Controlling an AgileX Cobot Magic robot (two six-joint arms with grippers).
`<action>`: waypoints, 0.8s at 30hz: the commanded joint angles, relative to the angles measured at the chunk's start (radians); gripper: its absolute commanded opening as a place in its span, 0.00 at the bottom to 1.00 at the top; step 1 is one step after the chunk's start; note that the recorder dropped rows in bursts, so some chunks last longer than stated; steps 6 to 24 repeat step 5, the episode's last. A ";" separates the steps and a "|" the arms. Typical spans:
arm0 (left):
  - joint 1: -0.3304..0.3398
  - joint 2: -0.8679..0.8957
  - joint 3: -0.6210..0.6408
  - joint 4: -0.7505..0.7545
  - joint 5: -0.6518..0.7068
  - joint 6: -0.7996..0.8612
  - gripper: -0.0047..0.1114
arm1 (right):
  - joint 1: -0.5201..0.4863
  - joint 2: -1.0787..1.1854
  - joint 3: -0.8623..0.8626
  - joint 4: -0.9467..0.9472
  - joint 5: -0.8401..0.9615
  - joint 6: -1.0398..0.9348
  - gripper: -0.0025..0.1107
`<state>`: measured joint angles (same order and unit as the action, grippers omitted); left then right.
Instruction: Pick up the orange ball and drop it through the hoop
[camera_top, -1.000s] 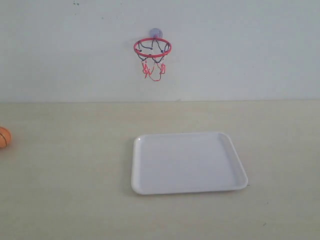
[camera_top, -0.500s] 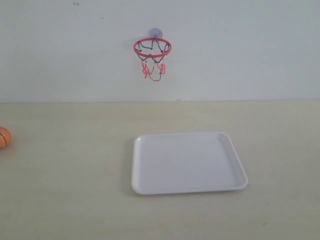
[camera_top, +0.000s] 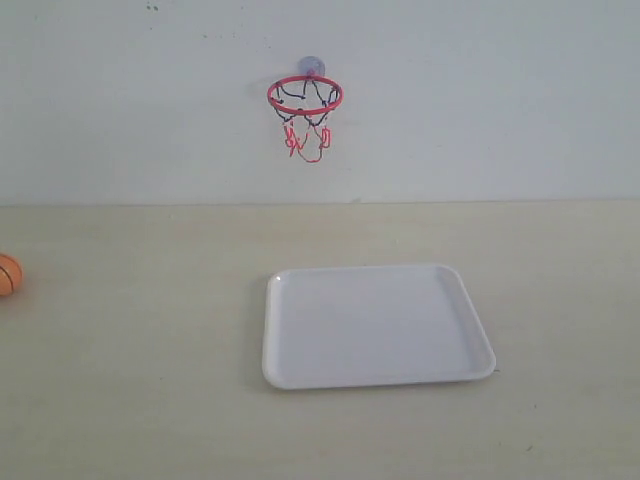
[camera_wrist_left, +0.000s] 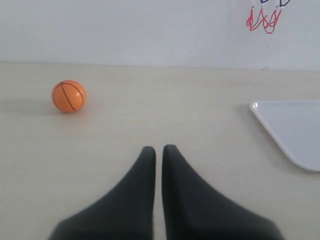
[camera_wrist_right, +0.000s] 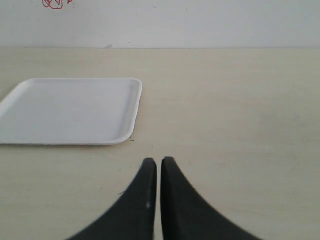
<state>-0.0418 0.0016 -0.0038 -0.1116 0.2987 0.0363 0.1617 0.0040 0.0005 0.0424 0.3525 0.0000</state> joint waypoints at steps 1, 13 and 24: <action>0.003 -0.002 0.004 -0.003 -0.008 -0.002 0.08 | -0.002 -0.004 -0.001 0.003 -0.003 0.000 0.05; 0.003 -0.002 0.004 -0.003 -0.008 -0.002 0.08 | -0.002 -0.004 -0.001 0.003 -0.003 0.000 0.05; 0.003 -0.002 0.004 -0.003 -0.008 -0.002 0.08 | -0.002 -0.004 -0.001 0.003 -0.003 0.000 0.05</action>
